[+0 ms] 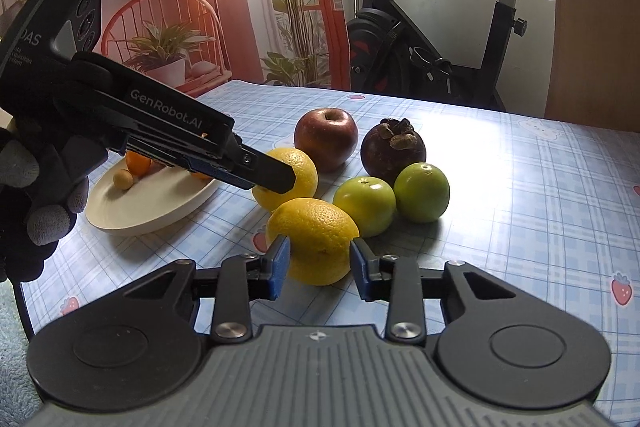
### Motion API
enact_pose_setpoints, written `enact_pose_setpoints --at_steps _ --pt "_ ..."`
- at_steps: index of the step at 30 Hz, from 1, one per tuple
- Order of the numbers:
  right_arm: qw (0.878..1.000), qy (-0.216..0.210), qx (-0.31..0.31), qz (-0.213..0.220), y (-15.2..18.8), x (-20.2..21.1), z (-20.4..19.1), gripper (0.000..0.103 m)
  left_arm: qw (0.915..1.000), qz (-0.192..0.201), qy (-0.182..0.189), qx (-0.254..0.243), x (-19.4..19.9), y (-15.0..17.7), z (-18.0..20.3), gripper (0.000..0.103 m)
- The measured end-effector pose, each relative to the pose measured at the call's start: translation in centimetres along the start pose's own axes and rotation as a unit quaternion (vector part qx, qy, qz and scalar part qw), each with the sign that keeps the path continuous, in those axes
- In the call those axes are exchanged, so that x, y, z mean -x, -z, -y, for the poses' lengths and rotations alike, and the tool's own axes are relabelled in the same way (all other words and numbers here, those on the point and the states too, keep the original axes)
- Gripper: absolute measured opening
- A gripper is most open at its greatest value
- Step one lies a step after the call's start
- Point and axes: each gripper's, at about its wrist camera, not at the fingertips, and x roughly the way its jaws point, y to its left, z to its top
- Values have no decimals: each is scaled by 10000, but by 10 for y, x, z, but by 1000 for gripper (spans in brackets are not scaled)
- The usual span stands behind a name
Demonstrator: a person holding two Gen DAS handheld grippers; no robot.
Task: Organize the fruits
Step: 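Grasp a lemon with the right gripper while the left gripper grasps another lemon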
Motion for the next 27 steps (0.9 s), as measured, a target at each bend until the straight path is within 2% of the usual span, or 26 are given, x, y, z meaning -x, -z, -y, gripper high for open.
enact_pose_setpoints --at_steps 12,18,27 --pt "10000 -29 -72 8 0 1 2 36 9991 -260 224 248 -6 5 1 46" --pt "9999 -57 -125 19 1 0 4 36 9986 -266 176 432 -4 5 -6 46" --pt "9999 -25 -108 16 1 1 4 36 9951 -304 470 816 -15 6 -11 47"
